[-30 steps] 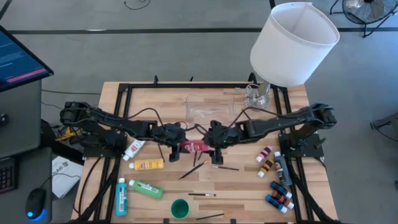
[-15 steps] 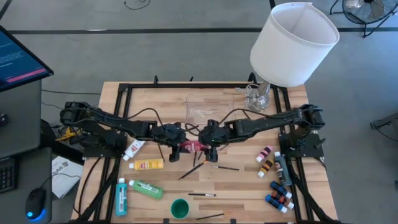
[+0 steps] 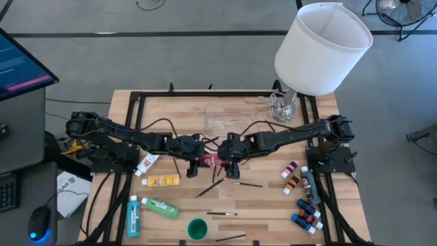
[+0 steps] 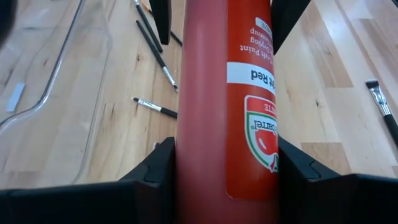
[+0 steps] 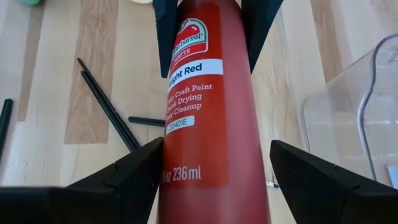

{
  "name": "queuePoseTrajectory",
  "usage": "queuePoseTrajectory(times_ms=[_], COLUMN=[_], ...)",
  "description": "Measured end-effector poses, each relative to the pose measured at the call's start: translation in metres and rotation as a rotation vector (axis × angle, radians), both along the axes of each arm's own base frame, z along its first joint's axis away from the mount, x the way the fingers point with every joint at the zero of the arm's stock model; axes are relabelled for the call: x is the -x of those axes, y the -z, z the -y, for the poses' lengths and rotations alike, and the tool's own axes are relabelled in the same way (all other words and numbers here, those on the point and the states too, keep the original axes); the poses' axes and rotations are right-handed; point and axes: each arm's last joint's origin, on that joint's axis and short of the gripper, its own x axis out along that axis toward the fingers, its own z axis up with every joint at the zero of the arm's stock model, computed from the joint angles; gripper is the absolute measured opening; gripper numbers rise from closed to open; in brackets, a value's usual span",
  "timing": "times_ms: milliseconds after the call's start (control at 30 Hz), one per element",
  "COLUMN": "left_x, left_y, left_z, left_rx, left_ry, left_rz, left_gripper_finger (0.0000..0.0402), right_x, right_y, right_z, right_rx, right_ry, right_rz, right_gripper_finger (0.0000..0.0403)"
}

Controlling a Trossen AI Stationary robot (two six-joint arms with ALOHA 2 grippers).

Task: Pick & Place Paint Supplies
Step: Put the big red paint bottle into the transparent bin

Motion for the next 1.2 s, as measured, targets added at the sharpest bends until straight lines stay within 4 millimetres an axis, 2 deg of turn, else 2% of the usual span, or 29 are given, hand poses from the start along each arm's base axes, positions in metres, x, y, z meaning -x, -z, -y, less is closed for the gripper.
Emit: queuePoseTrajectory(times_ms=[133,233,500,667,767,833,900,1067,1200], left_x=[0.0,-0.001,-0.001,0.003,0.01,0.016,0.027,0.058,0.081], left_y=[0.0,-0.001,-0.001,-0.01,-0.028,-0.054,-0.07,-0.111,-0.118], left_z=[0.0,0.0,0.0,-0.001,-0.001,0.0,0.002,0.006,0.008], left_rx=[-0.007,-0.011,-0.014,-0.02,-0.02,-0.022,-0.037,-0.067,-0.069], left_ry=[0.001,-0.002,-0.007,-0.002,0.01,0.028,0.048,0.092,0.118], left_rz=[0.005,0.01,0.016,0.039,0.119,0.247,0.309,0.508,0.577], left_gripper_finger=[0.0138,0.0138,0.014,0.0145,0.0151,0.0157,0.0161,0.0162,0.0163], right_x=[0.0,0.0,0.001,-0.001,-0.002,-0.002,-0.001,-0.005,-0.004], right_y=[0.0,0.0,0.0,-0.004,-0.01,-0.005,-0.004,-0.01,-0.02], right_z=[0.0,0.0,0.0,0.0,0.0,-0.001,-0.002,-0.004,-0.006], right_rx=[0.002,0.003,0.009,0.008,0.009,0.012,0.024,0.034,0.028], right_ry=[-0.003,-0.004,-0.012,-0.009,-0.009,-0.01,-0.007,-0.003,-0.009], right_rz=[0.0,0.0,-0.005,0.006,0.026,0.008,0.0,0.068,0.117], right_gripper_finger=[0.0282,0.0264,0.0165,0.0164,0.0171,0.0186,0.0194,0.0169,0.0161])
